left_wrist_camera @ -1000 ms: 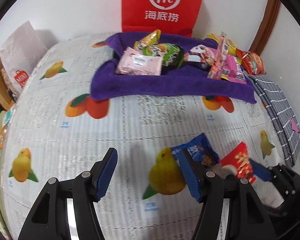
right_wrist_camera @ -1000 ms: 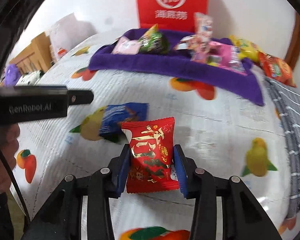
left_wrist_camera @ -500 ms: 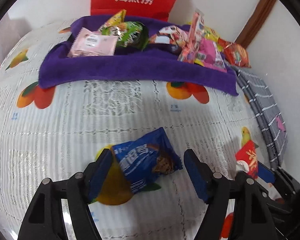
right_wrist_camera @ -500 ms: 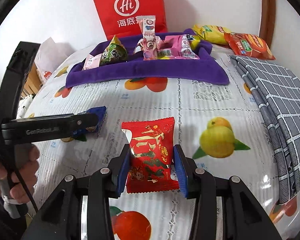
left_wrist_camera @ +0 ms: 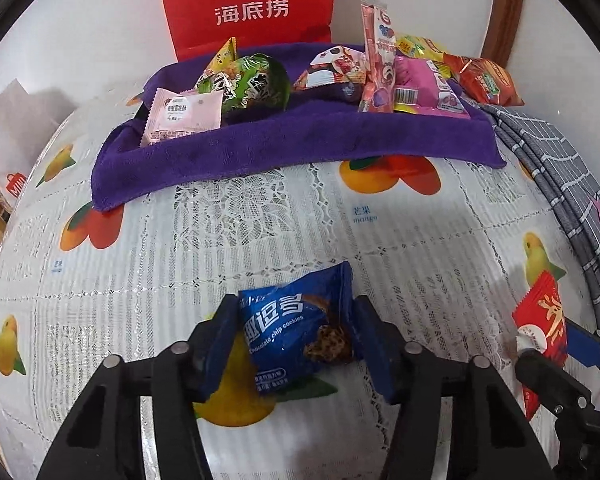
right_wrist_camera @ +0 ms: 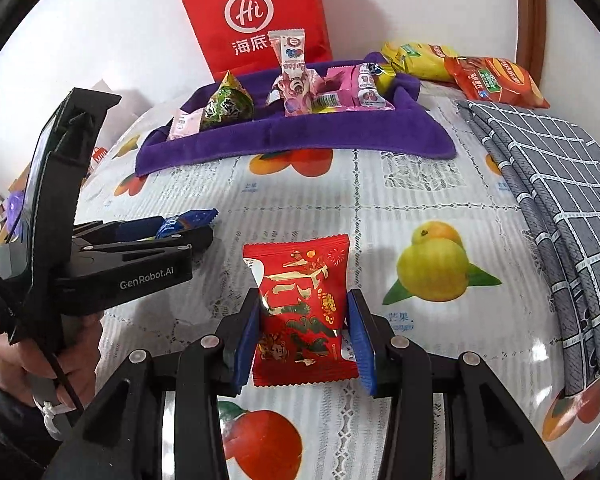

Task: Organize snacks
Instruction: 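Grasp the red candy packet with right tool while left tool grasps blue cookie bag, then carry both held packets over the purple towel and lower them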

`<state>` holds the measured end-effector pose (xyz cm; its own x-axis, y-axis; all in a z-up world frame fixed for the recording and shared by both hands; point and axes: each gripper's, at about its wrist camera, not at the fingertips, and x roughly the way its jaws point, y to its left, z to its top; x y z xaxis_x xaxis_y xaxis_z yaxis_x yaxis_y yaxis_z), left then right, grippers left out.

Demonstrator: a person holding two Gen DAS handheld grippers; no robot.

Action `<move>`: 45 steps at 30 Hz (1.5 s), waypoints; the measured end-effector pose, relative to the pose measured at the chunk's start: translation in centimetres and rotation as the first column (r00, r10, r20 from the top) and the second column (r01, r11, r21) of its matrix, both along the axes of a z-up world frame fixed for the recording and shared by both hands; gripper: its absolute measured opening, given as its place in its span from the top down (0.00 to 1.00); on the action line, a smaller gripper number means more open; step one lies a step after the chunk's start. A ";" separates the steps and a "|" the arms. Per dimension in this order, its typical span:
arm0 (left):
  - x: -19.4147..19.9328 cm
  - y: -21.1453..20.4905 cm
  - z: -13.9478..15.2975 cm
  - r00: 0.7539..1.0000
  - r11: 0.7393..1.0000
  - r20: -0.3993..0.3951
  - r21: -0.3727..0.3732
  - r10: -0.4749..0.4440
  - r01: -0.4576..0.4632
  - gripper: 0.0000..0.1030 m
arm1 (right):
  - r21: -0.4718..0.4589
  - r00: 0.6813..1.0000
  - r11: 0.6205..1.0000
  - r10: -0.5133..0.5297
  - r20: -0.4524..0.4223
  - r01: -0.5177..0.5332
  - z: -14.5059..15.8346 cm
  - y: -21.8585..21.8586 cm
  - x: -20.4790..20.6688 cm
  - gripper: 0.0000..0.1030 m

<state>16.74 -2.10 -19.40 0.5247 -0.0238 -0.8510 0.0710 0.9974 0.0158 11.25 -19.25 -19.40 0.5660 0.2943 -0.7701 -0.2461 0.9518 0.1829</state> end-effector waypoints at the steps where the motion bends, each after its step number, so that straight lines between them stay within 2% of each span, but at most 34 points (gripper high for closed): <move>1: -0.1 0.0 0.0 1.000 1.000 -0.002 0.000 -0.002 0.002 0.48 | -0.001 1.000 1.000 0.000 -0.001 0.000 0.0 0.1 0.0 0.59; 6: -0.6 0.6 0.2 1.000 1.000 -0.002 -0.020 -0.011 0.011 0.52 | -0.003 1.000 1.000 -0.007 -0.005 0.007 0.1 0.2 0.0 0.59; 10: -1.0 1.1 0.8 1.000 0.999 0.006 -0.037 -0.008 0.008 0.61 | 0.000 1.000 1.000 -0.013 -0.003 0.013 0.5 0.2 -0.2 0.59; 23: -2.1 1.9 1.4 1.000 0.997 0.003 -0.073 -0.017 0.017 0.64 | -0.001 1.000 1.000 -0.021 -0.001 0.021 1.5 0.3 -0.6 0.59; 32: -2.5 2.4 3.6 0.999 0.996 0.048 -0.083 -0.023 0.027 0.64 | 0.020 0.999 0.999 -0.042 0.022 0.041 4.0 -0.2 -0.5 0.59; 45: -0.2 4.7 8.7 0.992 0.996 0.123 -0.090 0.000 0.011 0.64 | 0.056 0.994 0.997 -0.066 0.089 0.061 10.0 -0.1 2.7 0.59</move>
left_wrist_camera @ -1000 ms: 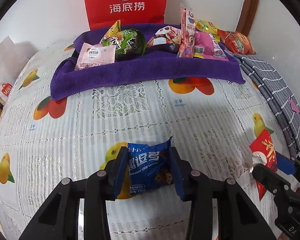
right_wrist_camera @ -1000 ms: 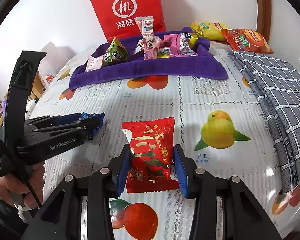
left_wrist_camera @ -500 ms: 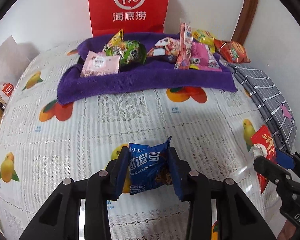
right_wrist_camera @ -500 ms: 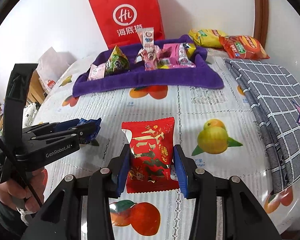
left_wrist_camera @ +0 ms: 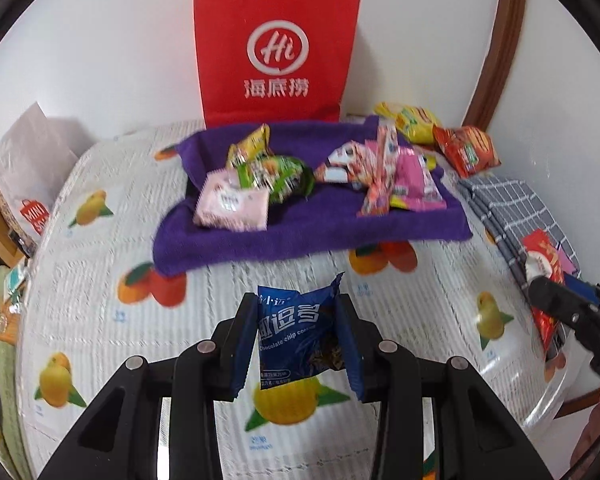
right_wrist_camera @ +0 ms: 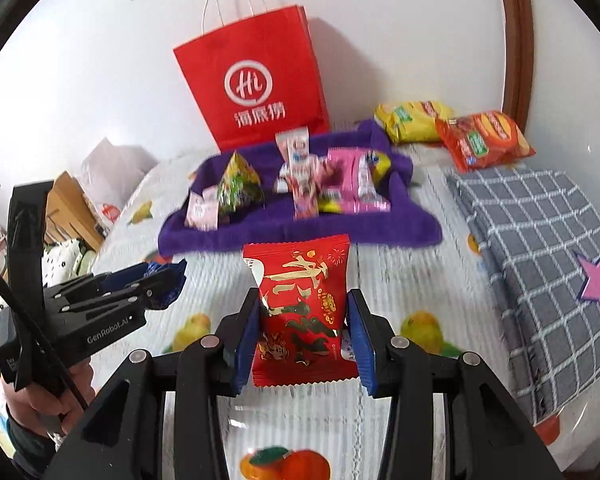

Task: Organize snacks
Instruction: 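Carry both held packets over the purple towel and lower them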

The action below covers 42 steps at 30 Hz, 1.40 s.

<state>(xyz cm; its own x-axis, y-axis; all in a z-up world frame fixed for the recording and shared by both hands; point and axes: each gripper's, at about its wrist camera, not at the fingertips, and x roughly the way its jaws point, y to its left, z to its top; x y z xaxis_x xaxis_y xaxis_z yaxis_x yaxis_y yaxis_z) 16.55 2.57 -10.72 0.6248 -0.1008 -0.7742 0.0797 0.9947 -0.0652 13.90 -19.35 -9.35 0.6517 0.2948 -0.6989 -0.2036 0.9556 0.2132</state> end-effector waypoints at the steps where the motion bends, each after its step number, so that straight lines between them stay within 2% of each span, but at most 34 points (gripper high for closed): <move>1: 0.2 0.2 0.4 1.000 1.000 0.007 0.001 0.002 -0.002 0.64 | -0.001 1.000 1.000 -0.001 0.006 0.001 0.4 0.0 0.3 0.59; 10: 2.8 1.3 3.8 0.998 1.000 0.065 0.010 0.013 -0.014 0.64 | 0.018 0.999 1.000 -0.011 0.050 0.010 4.5 0.1 3.6 0.59; 19: 5.9 1.7 5.4 0.995 1.000 0.094 0.006 0.028 -0.028 0.64 | 0.039 0.999 0.999 -0.016 0.039 0.015 5.8 0.3 7.7 0.59; 37: 12.3 3.5 5.1 0.993 0.996 0.090 0.030 0.082 -0.085 0.64 | 0.068 0.998 0.998 0.013 0.065 -0.017 6.6 2.1 16.3 0.59; 42: 14.0 3.8 4.7 0.991 0.995 0.087 0.013 0.097 -0.098 0.64 | 0.081 0.997 0.996 0.024 0.075 -0.030 6.4 2.7 18.2 0.59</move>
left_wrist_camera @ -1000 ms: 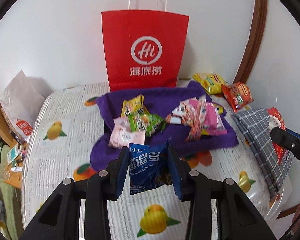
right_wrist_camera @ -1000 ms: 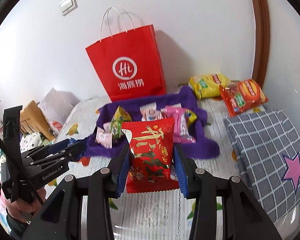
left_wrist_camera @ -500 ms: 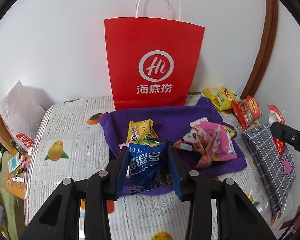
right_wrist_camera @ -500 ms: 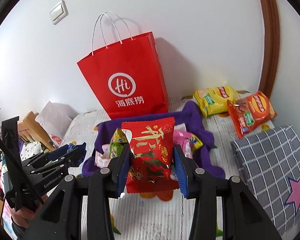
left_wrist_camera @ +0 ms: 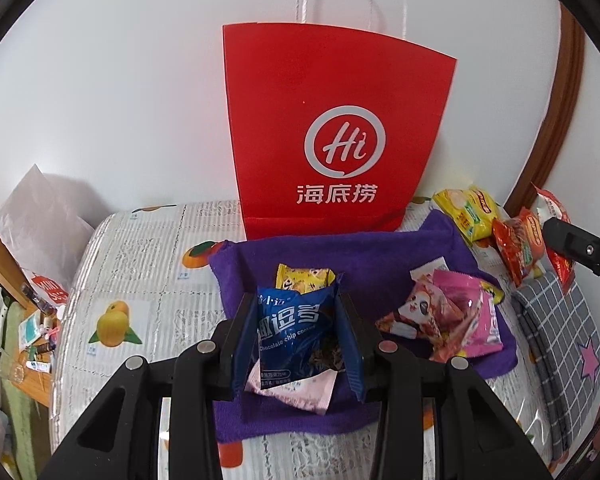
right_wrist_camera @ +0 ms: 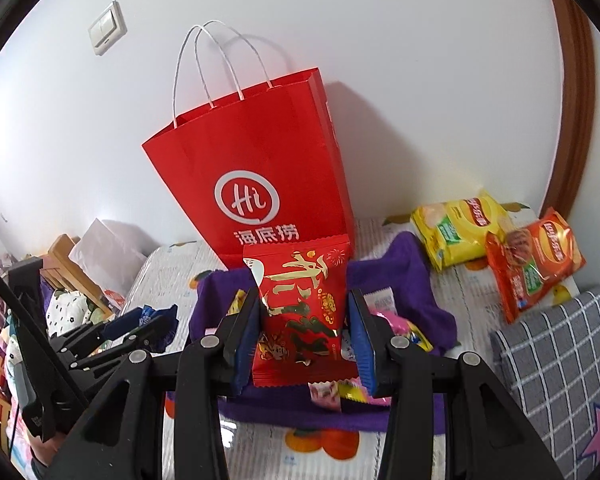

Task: Organize snacks
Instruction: 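Carry both held packets over the purple towel and lower them, then open right tool to drop the red packet onto the towel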

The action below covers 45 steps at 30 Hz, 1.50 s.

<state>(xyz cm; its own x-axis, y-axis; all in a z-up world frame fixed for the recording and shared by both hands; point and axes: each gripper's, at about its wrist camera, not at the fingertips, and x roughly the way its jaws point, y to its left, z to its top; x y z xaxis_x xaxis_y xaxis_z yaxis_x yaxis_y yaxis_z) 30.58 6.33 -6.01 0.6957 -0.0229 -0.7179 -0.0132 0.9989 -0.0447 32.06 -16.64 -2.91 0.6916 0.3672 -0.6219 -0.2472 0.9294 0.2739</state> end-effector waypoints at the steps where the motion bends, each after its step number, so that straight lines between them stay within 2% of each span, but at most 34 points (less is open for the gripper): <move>1: 0.3 0.1 -0.1 1.000 1.000 0.000 -0.003 0.001 -0.001 0.64 | 0.004 1.000 1.000 0.002 0.001 -0.002 -0.1 0.1 0.4 0.59; 9: 1.9 -0.3 -1.3 1.000 1.000 0.001 0.015 -0.007 0.007 0.64 | 0.032 1.000 0.999 0.002 -0.010 -0.001 -2.0 0.2 2.1 0.59; 21: 3.2 0.1 -4.0 1.000 0.999 -0.014 -0.039 -0.006 0.005 0.64 | -0.006 0.999 1.000 0.007 -0.041 -0.007 -3.6 0.0 3.4 0.59; 26: 3.3 0.6 -3.9 1.000 1.000 0.001 -0.026 0.003 -0.003 0.64 | 0.002 0.999 1.000 0.004 -0.046 -0.004 -4.0 -0.3 3.6 0.59; 34: 3.3 1.5 -3.8 1.000 0.999 -0.005 -0.048 0.023 -0.024 0.64 | 0.017 0.999 1.000 0.008 -0.041 -0.008 -3.8 -0.6 3.6 0.59; 45: 3.5 1.4 -4.2 1.000 0.998 -0.016 -0.063 0.019 -0.020 0.64 | -0.049 0.996 0.998 -0.040 -0.081 0.036 -5.3 -0.7 4.8 0.59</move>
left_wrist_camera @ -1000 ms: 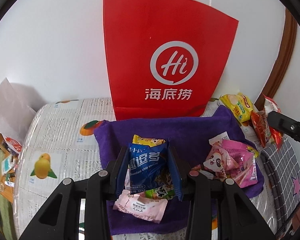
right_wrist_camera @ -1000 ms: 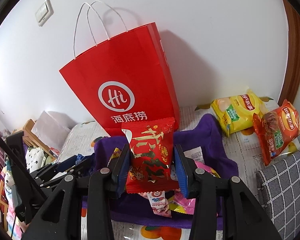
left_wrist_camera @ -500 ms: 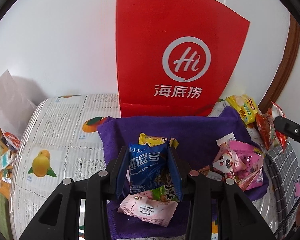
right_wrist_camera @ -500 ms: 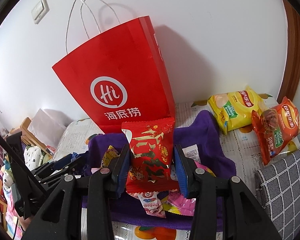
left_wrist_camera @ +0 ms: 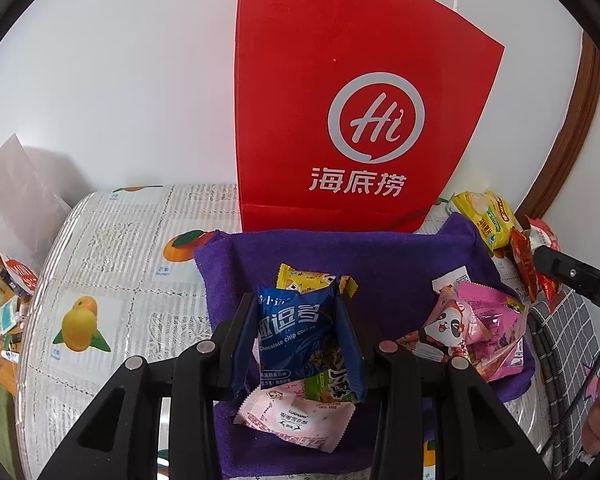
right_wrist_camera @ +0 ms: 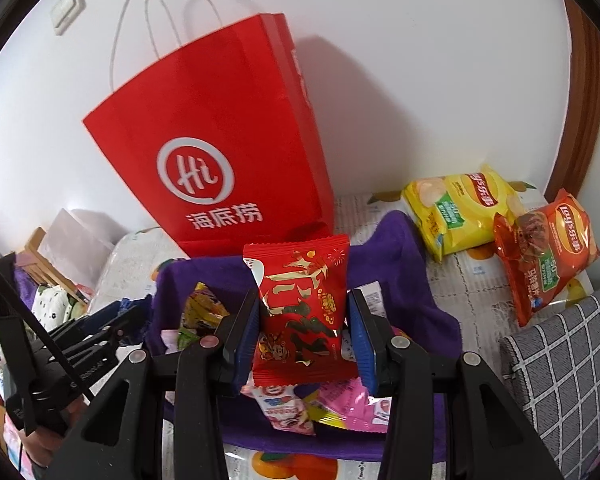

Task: Organize snacks
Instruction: 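Open right tool to drop the red packet onto the towel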

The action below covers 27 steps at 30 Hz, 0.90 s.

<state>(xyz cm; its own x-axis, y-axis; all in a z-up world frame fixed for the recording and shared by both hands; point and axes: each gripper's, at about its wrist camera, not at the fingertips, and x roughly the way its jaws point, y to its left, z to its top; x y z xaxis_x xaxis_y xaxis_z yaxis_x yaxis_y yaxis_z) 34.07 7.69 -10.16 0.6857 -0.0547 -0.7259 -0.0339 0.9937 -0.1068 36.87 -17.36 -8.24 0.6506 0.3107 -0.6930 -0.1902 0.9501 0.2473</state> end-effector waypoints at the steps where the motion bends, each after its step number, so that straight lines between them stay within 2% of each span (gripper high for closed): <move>1: 0.0 0.0 -0.1 1.000 1.000 -0.002 -0.001 -0.002 0.002 0.64 | 0.002 1.000 1.000 -0.007 -0.011 0.007 -0.2 -0.2 0.2 0.59; 7: 0.1 -0.2 -0.5 1.000 1.000 -0.012 -0.006 -0.010 0.010 0.64 | -0.013 0.997 0.999 -0.052 -0.064 0.051 -1.7 -1.2 1.1 0.58; 27: 0.6 0.1 -1.1 1.000 1.000 -0.029 -0.010 -0.008 0.008 0.64 | -0.025 0.987 0.998 -0.062 -0.149 0.059 -3.8 -0.9 2.1 0.58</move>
